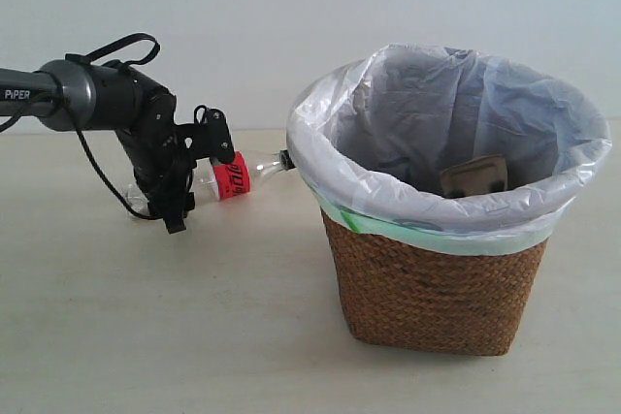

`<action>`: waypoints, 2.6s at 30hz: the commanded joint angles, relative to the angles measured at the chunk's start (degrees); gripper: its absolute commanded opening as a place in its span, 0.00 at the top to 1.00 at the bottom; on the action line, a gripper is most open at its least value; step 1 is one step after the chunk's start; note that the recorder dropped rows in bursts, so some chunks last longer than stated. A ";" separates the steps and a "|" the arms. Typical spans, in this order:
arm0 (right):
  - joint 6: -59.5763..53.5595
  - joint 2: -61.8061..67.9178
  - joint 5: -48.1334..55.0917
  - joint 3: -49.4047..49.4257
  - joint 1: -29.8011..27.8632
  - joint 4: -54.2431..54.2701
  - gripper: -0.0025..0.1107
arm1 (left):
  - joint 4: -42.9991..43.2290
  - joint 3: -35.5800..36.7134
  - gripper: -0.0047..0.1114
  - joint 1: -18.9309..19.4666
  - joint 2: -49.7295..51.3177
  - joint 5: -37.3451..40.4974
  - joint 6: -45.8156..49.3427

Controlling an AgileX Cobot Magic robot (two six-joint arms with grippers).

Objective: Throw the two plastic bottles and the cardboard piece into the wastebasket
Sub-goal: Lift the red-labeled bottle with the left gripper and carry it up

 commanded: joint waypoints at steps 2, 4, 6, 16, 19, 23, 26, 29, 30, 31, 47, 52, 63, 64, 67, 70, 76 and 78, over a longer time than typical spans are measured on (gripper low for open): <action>-0.07 -0.35 -0.15 0.00 -0.17 -0.34 0.98 | -0.46 0.23 0.45 0.01 1.16 1.65 -1.01; -0.07 -0.35 -0.15 0.00 -0.17 -0.34 0.98 | -0.46 0.23 0.56 0.01 1.16 1.52 -2.83; -0.07 -0.35 -0.15 0.00 -0.17 -0.34 0.98 | -0.46 0.23 0.70 -0.23 1.04 2.07 -2.94; -0.07 -0.35 -0.15 0.00 -0.17 -0.34 0.98 | -3.23 0.23 0.87 0.46 -3.28 0.86 -15.00; -0.07 -0.35 -0.15 0.00 -0.17 -0.34 0.98 | -13.63 1.02 0.87 1.64 -7.60 -0.54 -11.11; -0.07 -0.35 -0.15 0.00 -0.17 -0.34 0.98 | -31.24 5.68 0.87 4.73 -14.53 -5.00 -3.48; -0.07 -0.35 -0.15 0.00 -0.17 -0.34 0.98 | -50.07 14.21 0.87 7.52 -20.80 -10.49 10.47; -0.07 -0.35 -0.15 0.00 -0.17 -0.34 0.98 | -72.03 24.29 0.87 10.05 -28.01 -18.80 31.46; -0.07 -0.35 -0.15 0.00 -0.17 -0.34 0.98 | -80.41 27.68 0.87 10.61 -30.41 -20.89 39.29; -0.07 -0.35 -0.15 0.00 -0.17 -0.34 0.98 | -87.23 30.06 0.87 11.11 -32.15 -22.15 45.64; -0.07 -0.35 -0.15 0.00 -0.17 -0.34 0.98 | -121.01 43.90 0.87 17.75 -54.25 -31.80 63.88; -0.07 -0.35 -0.15 0.00 -0.17 -0.34 0.98 | -121.01 46.27 0.87 17.51 -59.07 -31.56 62.20; -0.07 -0.35 -0.15 0.00 -0.17 -0.34 0.98 | -121.01 53.42 0.87 17.55 -62.79 -37.74 64.52; -0.07 -0.35 -0.15 0.00 -0.17 -0.34 0.98 | -121.01 53.51 0.87 17.45 -61.71 -34.15 64.52; -0.07 -0.35 -0.15 0.00 -0.17 -0.34 0.98 | -121.01 52.90 0.87 15.60 -57.28 -25.41 63.52; -0.07 -0.35 -0.15 0.00 -0.17 -0.34 0.98 | -121.01 49.94 0.87 11.29 -52.10 -14.76 59.23; -0.07 -0.35 -0.15 0.00 -0.17 -0.34 0.98 | -121.01 37.92 0.87 -1.39 -48.70 -10.29 52.74; -0.07 -0.35 -0.15 0.00 -0.17 -0.34 0.98 | -121.01 33.16 0.87 -4.36 -49.23 -10.29 52.35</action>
